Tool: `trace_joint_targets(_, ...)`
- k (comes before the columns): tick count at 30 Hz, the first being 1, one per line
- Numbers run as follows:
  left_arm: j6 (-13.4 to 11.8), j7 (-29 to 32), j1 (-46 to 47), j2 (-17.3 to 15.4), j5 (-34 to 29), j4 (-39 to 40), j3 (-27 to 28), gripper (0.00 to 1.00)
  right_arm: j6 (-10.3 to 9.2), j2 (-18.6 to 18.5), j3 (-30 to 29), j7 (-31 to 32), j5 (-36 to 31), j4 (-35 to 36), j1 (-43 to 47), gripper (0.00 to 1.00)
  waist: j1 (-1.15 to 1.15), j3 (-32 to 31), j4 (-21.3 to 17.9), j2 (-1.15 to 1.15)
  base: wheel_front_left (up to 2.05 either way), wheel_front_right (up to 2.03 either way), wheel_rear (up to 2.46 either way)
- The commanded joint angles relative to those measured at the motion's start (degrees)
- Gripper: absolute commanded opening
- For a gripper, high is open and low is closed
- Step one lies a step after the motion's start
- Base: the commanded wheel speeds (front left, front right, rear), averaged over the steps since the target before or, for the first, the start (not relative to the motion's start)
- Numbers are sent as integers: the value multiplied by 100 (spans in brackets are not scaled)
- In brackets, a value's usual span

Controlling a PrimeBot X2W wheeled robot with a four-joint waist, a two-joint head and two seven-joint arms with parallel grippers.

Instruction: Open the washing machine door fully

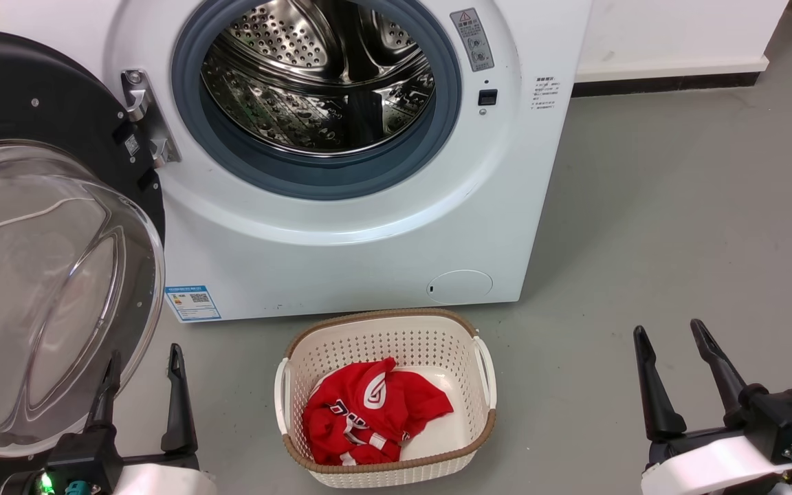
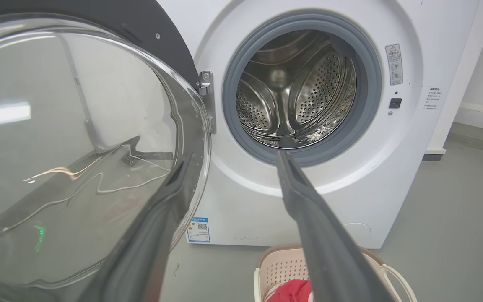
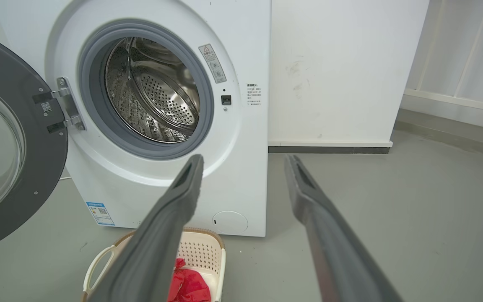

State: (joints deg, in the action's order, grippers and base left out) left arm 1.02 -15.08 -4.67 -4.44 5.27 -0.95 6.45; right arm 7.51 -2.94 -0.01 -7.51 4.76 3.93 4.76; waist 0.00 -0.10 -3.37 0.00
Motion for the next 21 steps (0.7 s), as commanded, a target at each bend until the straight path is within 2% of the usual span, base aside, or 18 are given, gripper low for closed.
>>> trace_joint_targets(1,37,-12,28,15,-21,-9,19,100,-4,12,-3,-20,32,-8,3,100,0,0,5,0,0,0,0)
trace_joint_targets(2,12,0,1,0,1,-7,4,0,0,0,-1,-2,24,-13,0,0,0,0,4,0,0,0,0)
trace_joint_targets(4,46,47,62,5,80,-101,40,0,0,-1,35,-14,101,-32,35,0,0,1,6,0,0,0,0)
trace_joint_targets(14,129,398,237,24,1303,-298,72,0,0,-88,22,111,1454,-260,-138,0,0,3,35,0,0,0,0)
trace_joint_targets(21,175,515,282,34,1955,-345,30,0,-1,-127,22,179,2137,-405,-246,0,0,4,51,0,0,0,0)
